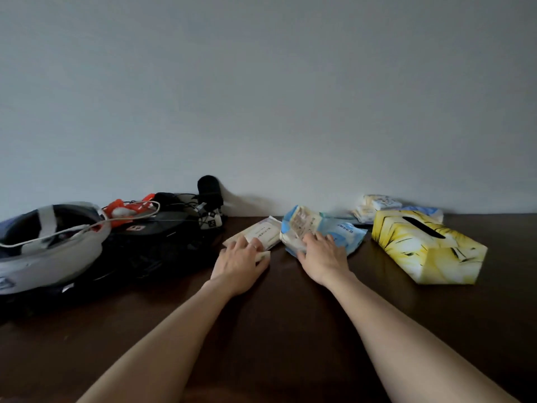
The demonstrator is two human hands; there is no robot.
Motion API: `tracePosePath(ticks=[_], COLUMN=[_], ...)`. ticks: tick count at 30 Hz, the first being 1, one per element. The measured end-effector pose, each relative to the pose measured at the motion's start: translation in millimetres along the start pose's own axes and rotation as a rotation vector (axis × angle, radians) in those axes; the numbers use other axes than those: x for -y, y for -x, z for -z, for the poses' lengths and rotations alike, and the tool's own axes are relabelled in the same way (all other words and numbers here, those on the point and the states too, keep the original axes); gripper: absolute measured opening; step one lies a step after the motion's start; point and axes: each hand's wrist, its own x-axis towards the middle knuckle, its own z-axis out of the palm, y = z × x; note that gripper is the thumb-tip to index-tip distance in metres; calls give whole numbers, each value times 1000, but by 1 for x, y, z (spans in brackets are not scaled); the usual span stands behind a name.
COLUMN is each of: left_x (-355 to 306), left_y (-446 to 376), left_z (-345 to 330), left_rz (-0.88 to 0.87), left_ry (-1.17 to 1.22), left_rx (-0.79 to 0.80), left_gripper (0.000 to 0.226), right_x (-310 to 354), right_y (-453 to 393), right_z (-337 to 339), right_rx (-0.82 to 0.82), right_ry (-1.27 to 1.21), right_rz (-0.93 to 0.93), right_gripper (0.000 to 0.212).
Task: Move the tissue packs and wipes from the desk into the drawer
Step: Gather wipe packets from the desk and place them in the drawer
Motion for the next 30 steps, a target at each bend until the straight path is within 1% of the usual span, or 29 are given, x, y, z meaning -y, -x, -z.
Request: tracePosePath(ticks=[4,8,9,11,14,16,18,20,23,25,27,28,30], left_x=[-7,-20,-23,-29,-37,-42,-49,-54,-55,-52,-46,-43,-34], left_y=[57,110,123,150,188,214,243,277,331,367,401,416,442], left_z=[19,40,46,57,74,84,93,96,74,44,9,-8,-43], left_rz=[-65,-129,-141,-148,-50,11,2,-32,9,109,243,324,498], left_ry=[31,13,5,33,221,344,470,609,856,1109,1348,1410,1451], left_rx=[-16,-87,-106,-152,-241,-324,-404,-434,-378,-288,-152,-80,62], left_gripper=[37,36,34,36,32,31,34,28,17,20,29,36,49], right_x=[0,4,6,10,18,24,29,30,27,20,11,5,-6], right_y=[56,107,121,147,182,206,235,274,339,381,414,427,447], right_z=[17,36,39,44,54,62,66,63,38,8,-29,-47,-83], right_rx=[-121,-103,-127,-226,-353,-393,-446,-520,-597,-578,-492,-429,-293], right_ry=[23,-46,-60,-119,-256,-360,-467,-567,-666,-620,-530,-481,-384], right_rz=[117,213,245,294,303,328,379,426,509,587,650,664,700], right_gripper=[16,16,15,12,13,15,16,18,21,22,21,19,15])
